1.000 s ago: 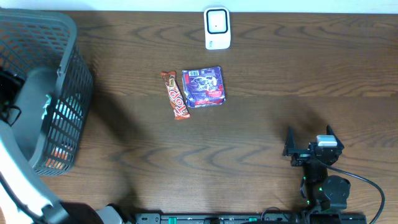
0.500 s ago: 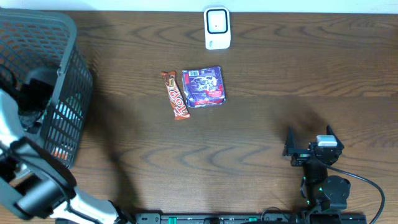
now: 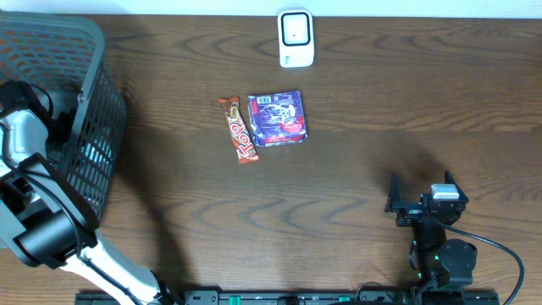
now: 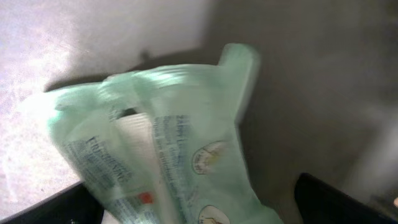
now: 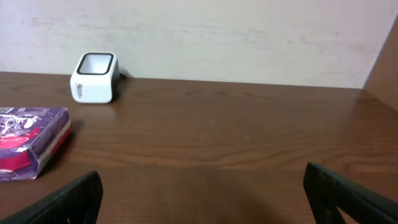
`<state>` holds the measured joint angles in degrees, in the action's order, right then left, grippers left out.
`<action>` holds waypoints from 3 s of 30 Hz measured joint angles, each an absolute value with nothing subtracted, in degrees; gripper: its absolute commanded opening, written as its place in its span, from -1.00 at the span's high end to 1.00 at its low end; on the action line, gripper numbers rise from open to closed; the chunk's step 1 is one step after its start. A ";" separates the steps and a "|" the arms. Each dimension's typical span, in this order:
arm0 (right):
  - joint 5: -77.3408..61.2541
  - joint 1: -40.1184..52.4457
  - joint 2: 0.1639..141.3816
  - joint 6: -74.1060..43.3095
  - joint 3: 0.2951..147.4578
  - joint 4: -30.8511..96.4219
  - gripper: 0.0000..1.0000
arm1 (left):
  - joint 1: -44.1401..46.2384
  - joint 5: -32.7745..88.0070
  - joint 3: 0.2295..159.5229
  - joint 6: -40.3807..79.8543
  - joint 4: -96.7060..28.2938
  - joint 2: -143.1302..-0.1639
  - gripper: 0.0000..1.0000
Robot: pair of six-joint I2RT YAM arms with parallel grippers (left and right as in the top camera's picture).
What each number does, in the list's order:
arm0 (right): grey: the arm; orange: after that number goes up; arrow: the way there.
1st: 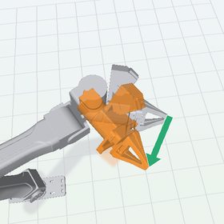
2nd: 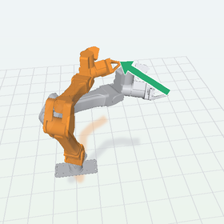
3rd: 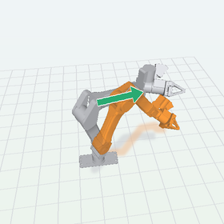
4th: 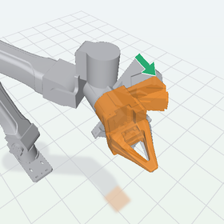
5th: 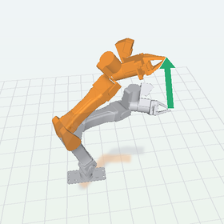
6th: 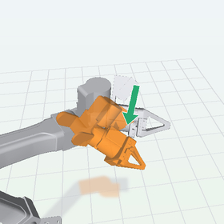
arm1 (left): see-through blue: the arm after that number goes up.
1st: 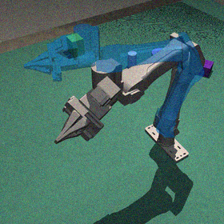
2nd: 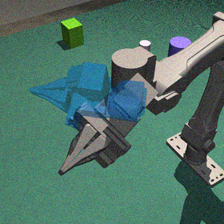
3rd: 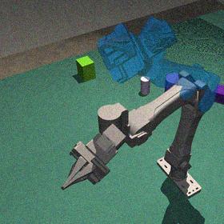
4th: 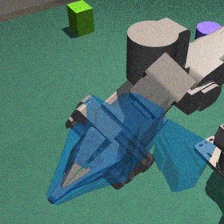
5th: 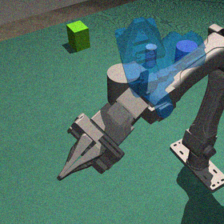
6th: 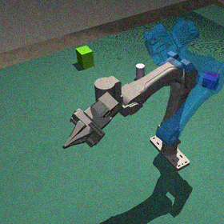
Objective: Scan the item barcode
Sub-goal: 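Reach the left gripper into the basket and grasp the green packet, then carry the green packet out and set it right of the purple pack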
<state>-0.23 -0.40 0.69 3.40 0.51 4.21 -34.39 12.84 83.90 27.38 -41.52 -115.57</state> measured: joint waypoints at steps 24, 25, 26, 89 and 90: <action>-0.23 -0.40 0.69 3.40 0.51 4.23 -0.98 | -38.46 17.63 86.74 25.45 -36.97 -82.70 0.85; -0.23 -0.40 0.69 3.40 0.51 4.23 -0.99 | -38.24 18.13 87.11 25.45 -36.99 -79.70 0.86; -0.23 -0.40 0.69 3.40 0.51 4.23 -0.99 | -37.89 18.72 87.42 25.45 -36.99 -77.19 0.85; -0.23 -0.40 0.69 3.40 0.51 4.21 -0.98 | 12.67 17.63 88.73 29.52 -24.82 -89.08 -0.21; -0.23 -0.40 0.69 3.40 0.51 4.21 -0.98 | 9.65 17.69 89.03 28.91 -26.09 -86.37 -0.21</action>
